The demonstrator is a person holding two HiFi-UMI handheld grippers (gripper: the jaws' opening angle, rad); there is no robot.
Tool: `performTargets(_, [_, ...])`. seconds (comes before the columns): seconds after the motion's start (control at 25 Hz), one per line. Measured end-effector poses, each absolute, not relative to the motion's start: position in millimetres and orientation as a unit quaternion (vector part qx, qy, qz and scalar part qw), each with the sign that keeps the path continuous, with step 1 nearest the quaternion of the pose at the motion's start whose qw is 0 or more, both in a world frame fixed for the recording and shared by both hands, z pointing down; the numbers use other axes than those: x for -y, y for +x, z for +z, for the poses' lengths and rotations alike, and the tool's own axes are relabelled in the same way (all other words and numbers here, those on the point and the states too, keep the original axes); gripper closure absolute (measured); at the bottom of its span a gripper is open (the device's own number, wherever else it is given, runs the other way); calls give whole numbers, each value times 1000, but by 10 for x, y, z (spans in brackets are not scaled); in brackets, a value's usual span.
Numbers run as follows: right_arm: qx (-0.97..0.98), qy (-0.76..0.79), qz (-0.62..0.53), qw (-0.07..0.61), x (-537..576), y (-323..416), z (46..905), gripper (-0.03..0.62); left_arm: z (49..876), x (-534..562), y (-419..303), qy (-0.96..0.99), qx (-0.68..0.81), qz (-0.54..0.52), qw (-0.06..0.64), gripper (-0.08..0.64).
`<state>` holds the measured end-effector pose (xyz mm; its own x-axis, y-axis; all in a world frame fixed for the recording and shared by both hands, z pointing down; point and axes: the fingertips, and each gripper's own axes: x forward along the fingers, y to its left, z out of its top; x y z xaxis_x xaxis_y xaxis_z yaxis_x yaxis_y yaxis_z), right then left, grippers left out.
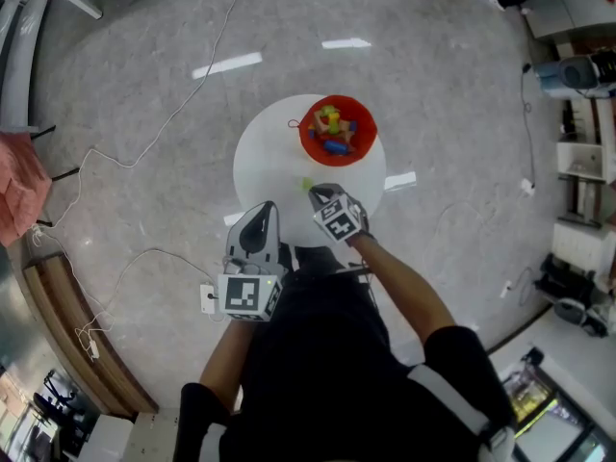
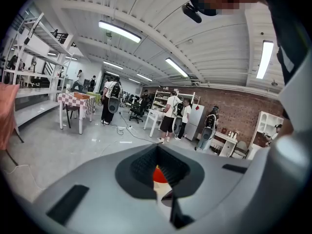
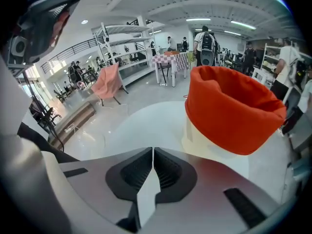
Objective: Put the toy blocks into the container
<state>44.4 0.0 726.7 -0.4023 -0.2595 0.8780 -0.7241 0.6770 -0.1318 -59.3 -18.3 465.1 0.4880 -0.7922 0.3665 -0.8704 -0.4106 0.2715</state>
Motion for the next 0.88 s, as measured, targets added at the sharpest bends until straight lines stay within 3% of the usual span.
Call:
performTargets(0.16, [785, 302, 261, 474, -19, 454, 7465, 519, 4682, 194, -615, 833, 499, 89, 221, 568])
performTargets(0.44, [768, 286, 272, 505, -37, 429, 7753, 452, 4734, 243, -677, 826, 506, 87, 234, 568])
performTargets(0.88, [749, 283, 269, 535, 112, 354, 8082, 433, 4794, 328, -790, 814, 519, 80, 248, 568])
